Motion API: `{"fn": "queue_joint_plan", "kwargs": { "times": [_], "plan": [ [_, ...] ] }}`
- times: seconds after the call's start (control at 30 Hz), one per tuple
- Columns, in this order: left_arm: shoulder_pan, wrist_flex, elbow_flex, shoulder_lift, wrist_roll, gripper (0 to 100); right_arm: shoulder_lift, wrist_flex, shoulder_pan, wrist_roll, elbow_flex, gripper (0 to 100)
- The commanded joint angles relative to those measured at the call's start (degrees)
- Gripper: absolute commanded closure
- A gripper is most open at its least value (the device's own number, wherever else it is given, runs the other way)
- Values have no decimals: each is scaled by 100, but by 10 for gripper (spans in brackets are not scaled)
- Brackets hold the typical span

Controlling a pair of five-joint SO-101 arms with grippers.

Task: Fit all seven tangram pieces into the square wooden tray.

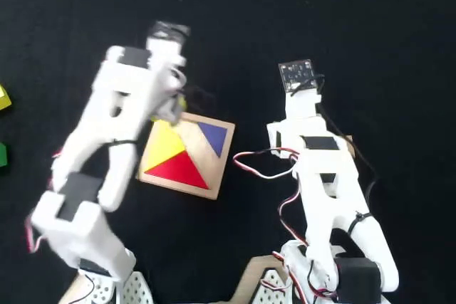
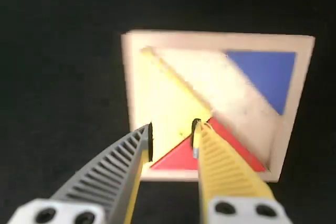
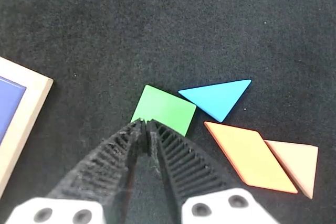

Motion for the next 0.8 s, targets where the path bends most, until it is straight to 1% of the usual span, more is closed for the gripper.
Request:
{"fn": "queue_joint_plan", "kwargs": {
  "times": [0.0,0.1,0.17,0.3,0.37,0.43,0.5,0.63,0.77],
  "plan": [
    [-743,-53,75,-923,70,848,-145,-70,9,149,-101,988],
    [-1244,-1099,1059,-958,70,848,338,123,-220,132,-444,988],
    [-1446,-1846,1833,-914,70,848,831,422,-466,132,-875,988],
    [-1481,-2971,3002,-897,88,848,1736,967,-879,132,-1851,988],
    [-1481,-3596,3477,-888,88,848,2105,1081,-1011,132,-2211,988],
    [-1473,-4009,3785,-897,88,848,2457,1099,-1081,132,-2484,988],
    [-1349,-4132,3916,-897,70,848,2747,1108,-1081,132,-2686,988],
    [-1059,-4114,4004,-897,53,848,3248,1116,-1108,176,-3064,988],
    [-804,-3657,3978,-897,79,848,3495,1116,-1108,176,-3433,988]
  ]
}}
